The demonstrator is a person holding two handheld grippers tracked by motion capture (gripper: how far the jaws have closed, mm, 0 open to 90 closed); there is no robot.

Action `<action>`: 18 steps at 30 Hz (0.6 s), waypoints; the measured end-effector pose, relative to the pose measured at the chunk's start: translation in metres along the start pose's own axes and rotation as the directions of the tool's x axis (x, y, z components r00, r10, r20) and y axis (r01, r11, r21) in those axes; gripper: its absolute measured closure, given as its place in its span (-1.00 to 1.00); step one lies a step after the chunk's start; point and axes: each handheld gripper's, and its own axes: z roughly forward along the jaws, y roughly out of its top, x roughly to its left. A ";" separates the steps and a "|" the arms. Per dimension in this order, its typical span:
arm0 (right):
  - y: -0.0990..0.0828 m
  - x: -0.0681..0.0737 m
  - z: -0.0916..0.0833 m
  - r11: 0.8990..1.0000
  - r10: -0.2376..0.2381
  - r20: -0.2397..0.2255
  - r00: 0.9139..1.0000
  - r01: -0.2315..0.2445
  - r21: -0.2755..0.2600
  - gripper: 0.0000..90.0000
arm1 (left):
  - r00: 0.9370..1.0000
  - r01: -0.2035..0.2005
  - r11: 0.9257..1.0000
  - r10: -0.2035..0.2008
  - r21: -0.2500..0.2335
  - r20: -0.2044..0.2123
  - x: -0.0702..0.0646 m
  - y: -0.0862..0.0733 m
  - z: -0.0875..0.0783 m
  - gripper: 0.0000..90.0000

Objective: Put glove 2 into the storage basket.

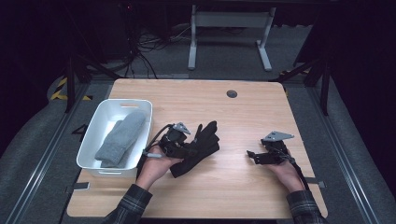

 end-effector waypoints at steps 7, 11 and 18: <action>0.000 0.000 0.001 1.000 -0.003 0.001 1.000 0.003 0.014 -0.77 | 0.998 0.039 0.998 -0.042 -0.045 -0.051 0.012 0.002 -0.038 0.52; 0.000 0.000 0.001 1.000 -0.003 -0.004 1.000 0.003 0.014 -0.78 | 0.995 0.060 0.996 -0.066 -0.067 -0.078 0.022 -0.003 -0.059 0.51; 0.000 0.000 0.001 1.000 -0.004 -0.003 1.000 0.004 0.014 -0.78 | 0.983 0.104 0.989 -0.118 -0.106 -0.144 0.040 -0.014 -0.095 0.51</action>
